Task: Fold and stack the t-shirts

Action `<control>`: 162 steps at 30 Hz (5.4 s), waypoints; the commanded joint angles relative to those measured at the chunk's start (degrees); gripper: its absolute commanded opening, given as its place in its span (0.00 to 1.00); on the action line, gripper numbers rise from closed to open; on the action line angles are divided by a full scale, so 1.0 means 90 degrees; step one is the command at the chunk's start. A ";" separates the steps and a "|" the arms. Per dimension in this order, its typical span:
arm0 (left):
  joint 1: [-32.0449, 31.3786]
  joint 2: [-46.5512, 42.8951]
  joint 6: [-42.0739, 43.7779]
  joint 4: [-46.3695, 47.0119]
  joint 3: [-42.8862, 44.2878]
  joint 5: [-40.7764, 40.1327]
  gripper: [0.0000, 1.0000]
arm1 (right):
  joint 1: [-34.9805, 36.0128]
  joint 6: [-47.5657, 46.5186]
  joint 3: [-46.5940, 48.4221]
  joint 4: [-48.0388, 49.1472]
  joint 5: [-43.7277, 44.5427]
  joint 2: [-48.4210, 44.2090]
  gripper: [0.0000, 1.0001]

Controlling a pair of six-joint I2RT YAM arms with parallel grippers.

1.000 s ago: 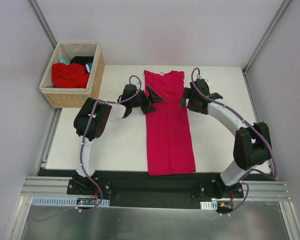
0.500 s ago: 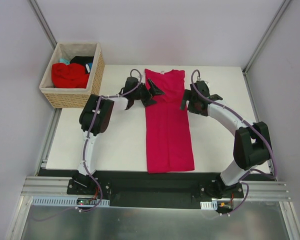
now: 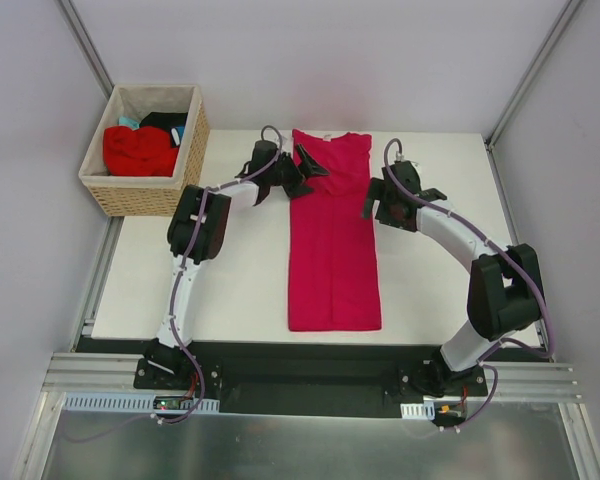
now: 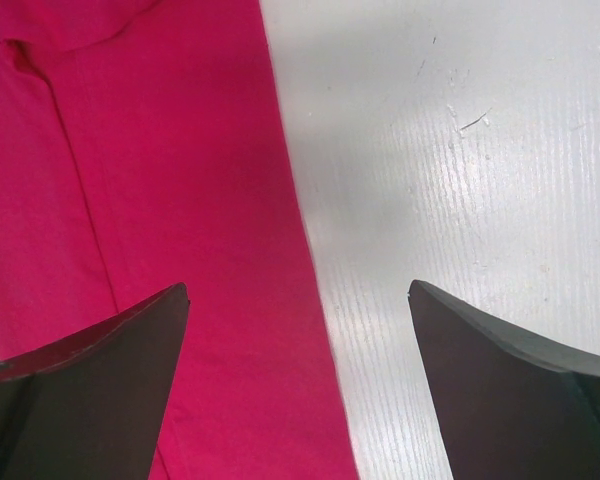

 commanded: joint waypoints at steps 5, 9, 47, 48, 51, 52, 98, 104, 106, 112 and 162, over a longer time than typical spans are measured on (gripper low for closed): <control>-0.0041 -0.0408 0.0686 -0.0676 -0.0027 0.0467 0.94 | 0.0009 -0.0122 -0.0017 0.0154 -0.0097 -0.0394 0.96; -0.0491 -0.2406 0.1429 -0.1661 -0.1217 -0.0137 0.96 | 0.0204 -0.0259 -0.0903 0.0350 0.0178 -0.1565 0.96; -0.2815 -0.7463 -0.1334 0.0641 -0.9853 -0.1300 0.96 | 0.1306 0.1479 -0.5477 -0.0402 -0.2079 -0.5103 0.93; -0.2825 -0.7403 -0.1344 0.0700 -0.9863 -0.1329 0.96 | 0.1366 0.1508 -0.5457 -0.0402 -0.2021 -0.5064 0.91; -0.2855 -0.7325 -0.1393 0.0798 -0.9892 -0.1378 0.96 | 0.1532 0.1586 -0.5399 -0.0431 -0.1875 -0.5054 0.84; -0.2855 -0.7325 -0.1403 0.0798 -0.9931 -0.1417 0.96 | 0.1542 0.1606 -0.5389 -0.0441 -0.1845 -0.5034 0.82; -0.2845 -0.6757 -0.1159 0.0781 -0.9504 -0.1652 0.00 | 0.2186 0.1870 -0.4951 -0.0617 -0.1074 -0.4712 0.01; -0.2816 -0.7743 -0.0564 -0.0802 -0.8635 -0.1915 0.00 | 0.2313 0.1558 -0.4315 -0.0919 -0.0849 -0.4673 0.01; -0.2796 -0.8056 -0.0437 -0.1056 -0.8448 -0.1945 0.00 | 0.2352 0.1489 -0.3984 -0.1075 -0.0810 -0.4692 0.01; -0.2640 -0.8379 -0.0163 -0.1633 -0.7891 -0.1945 0.00 | 0.2382 0.1138 -0.3106 -0.1398 -0.0458 -0.4586 0.01; -0.0326 -0.4522 0.0775 -0.1291 -0.4014 -0.0802 0.00 | 0.0448 -0.0318 0.0841 -0.0089 -0.0233 0.0063 0.01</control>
